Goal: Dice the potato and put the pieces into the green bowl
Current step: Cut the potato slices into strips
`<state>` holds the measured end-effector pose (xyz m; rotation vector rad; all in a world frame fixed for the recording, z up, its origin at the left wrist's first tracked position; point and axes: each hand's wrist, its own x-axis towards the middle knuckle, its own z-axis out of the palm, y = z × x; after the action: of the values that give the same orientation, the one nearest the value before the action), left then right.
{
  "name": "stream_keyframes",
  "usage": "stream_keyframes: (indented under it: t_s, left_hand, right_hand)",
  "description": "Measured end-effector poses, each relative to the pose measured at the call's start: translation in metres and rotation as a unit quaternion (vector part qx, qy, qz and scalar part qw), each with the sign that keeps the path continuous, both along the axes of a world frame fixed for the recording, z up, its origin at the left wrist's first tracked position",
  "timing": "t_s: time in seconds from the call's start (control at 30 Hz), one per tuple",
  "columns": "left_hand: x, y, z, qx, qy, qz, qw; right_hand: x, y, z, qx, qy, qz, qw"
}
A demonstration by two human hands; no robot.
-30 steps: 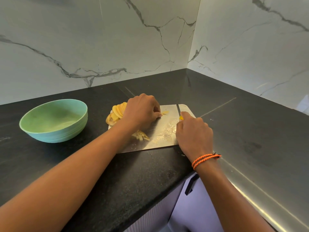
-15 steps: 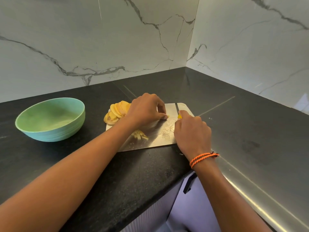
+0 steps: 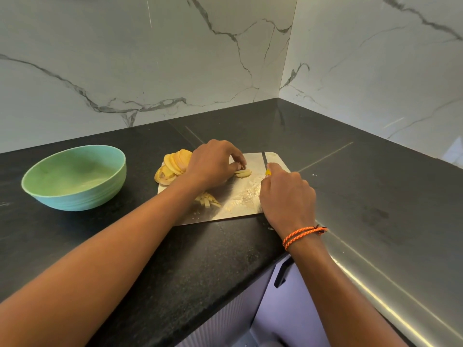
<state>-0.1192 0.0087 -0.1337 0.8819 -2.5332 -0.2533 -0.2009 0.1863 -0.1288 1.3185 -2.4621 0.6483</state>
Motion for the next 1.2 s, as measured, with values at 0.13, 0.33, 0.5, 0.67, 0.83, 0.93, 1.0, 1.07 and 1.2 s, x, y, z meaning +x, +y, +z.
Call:
stream_keyframes:
  t_s: [0.13, 0.33, 0.5, 0.67, 0.83, 0.93, 1.0, 1.07, 1.2]
  left_hand:
    - [0.0006, 0.0008, 0.0038, 0.004, 0.003, 0.005, 1.0]
    - [0.0023, -0.0018, 0.0066, 0.023, 0.017, -0.003, 1.0]
    - [0.001, -0.0051, 0.0045, 0.026, 0.008, 0.005, 1.0]
    - [0.003, -0.0034, 0.0063, 0.033, 0.018, -0.017, 0.999]
    - [0.0014, -0.0021, 0.005, 0.041, 0.007, -0.033, 0.999]
    - [0.0017, -0.0024, 0.006, 0.054, 0.011, -0.043, 0.998]
    - [0.0024, -0.0021, 0.0068, 0.06, 0.016, -0.051, 0.997]
    - [0.0028, -0.0021, 0.0065, 0.065, 0.024, -0.059, 0.996]
    - [0.0051, -0.0012, 0.0063, 0.058, 0.023, -0.064, 0.996]
  right_hand:
    - [0.0007, 0.0007, 0.0009, -0.001, 0.001, 0.003, 1.0]
    - [-0.0004, -0.0013, -0.0016, -0.002, 0.002, 0.003, 1.0]
    - [-0.0013, -0.0029, -0.0029, 0.0, 0.005, -0.001, 1.0]
    - [-0.0016, -0.0031, -0.0043, -0.003, 0.002, 0.005, 1.0]
    - [-0.0008, -0.0031, -0.0029, 0.005, 0.004, 0.003, 1.0]
    - [-0.001, -0.003, -0.0029, 0.007, 0.006, 0.002, 1.0]
    - [-0.0009, -0.0032, -0.0031, 0.009, 0.003, 0.003, 1.0]
    - [-0.0006, -0.0036, -0.0036, 0.008, 0.003, 0.002, 1.0]
    - [-0.0003, -0.0029, -0.0024, 0.011, 0.006, 0.0, 1.0]
